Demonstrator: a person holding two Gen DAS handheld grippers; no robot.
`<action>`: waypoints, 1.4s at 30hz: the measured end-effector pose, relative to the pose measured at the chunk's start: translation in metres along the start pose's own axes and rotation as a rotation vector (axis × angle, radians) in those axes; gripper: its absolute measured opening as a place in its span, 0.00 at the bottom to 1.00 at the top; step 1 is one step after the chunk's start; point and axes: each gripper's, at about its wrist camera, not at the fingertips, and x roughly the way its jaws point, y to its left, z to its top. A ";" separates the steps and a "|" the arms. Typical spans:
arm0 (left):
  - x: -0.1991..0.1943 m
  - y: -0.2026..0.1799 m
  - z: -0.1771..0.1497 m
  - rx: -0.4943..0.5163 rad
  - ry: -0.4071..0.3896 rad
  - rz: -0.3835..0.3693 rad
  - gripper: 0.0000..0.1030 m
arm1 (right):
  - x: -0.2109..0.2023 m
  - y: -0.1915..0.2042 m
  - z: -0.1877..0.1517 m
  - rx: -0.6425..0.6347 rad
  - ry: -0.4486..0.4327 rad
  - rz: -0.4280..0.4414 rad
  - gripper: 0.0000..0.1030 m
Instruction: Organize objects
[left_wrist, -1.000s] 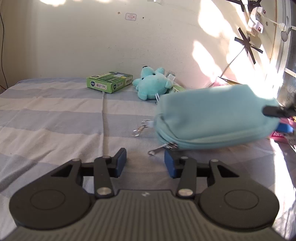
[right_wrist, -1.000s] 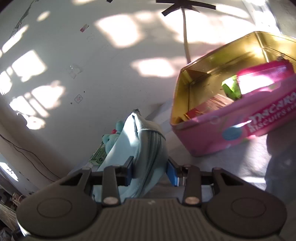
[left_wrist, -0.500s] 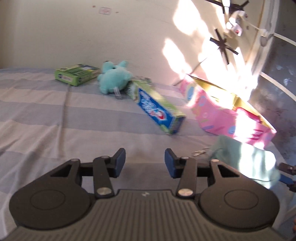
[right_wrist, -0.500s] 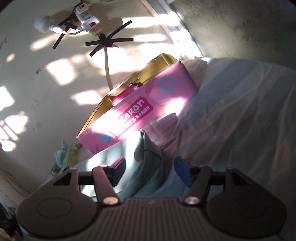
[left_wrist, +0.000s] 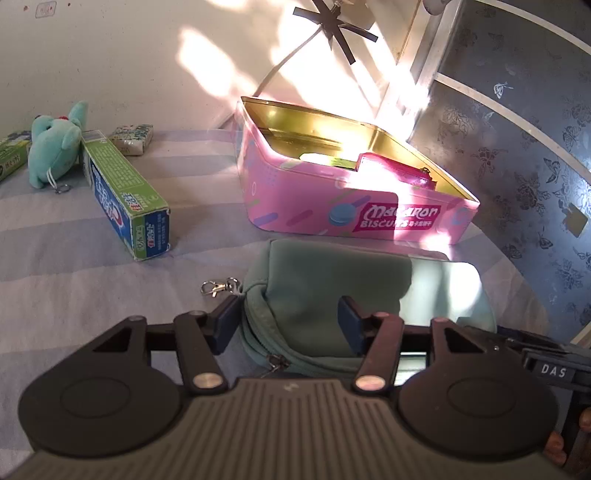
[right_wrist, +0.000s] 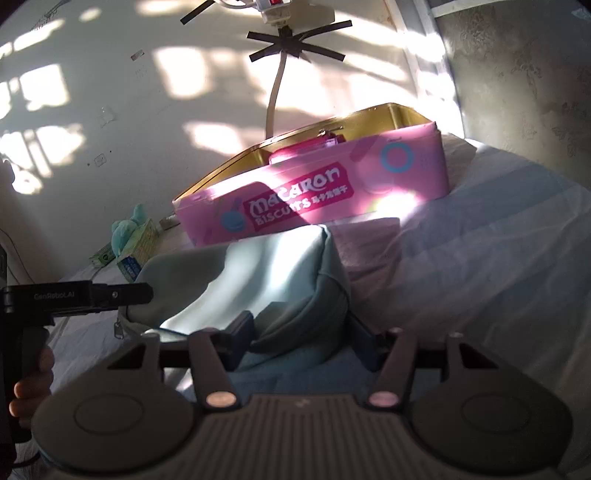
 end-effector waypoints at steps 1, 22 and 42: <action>-0.003 -0.005 -0.002 0.035 -0.011 0.030 0.43 | -0.001 0.004 -0.003 -0.017 -0.008 -0.011 0.51; 0.068 -0.053 0.143 0.092 -0.231 0.103 0.30 | 0.052 -0.028 0.149 -0.116 -0.340 -0.101 0.45; 0.076 -0.082 0.116 0.162 -0.167 0.117 0.33 | 0.040 -0.043 0.125 0.014 -0.376 -0.173 0.65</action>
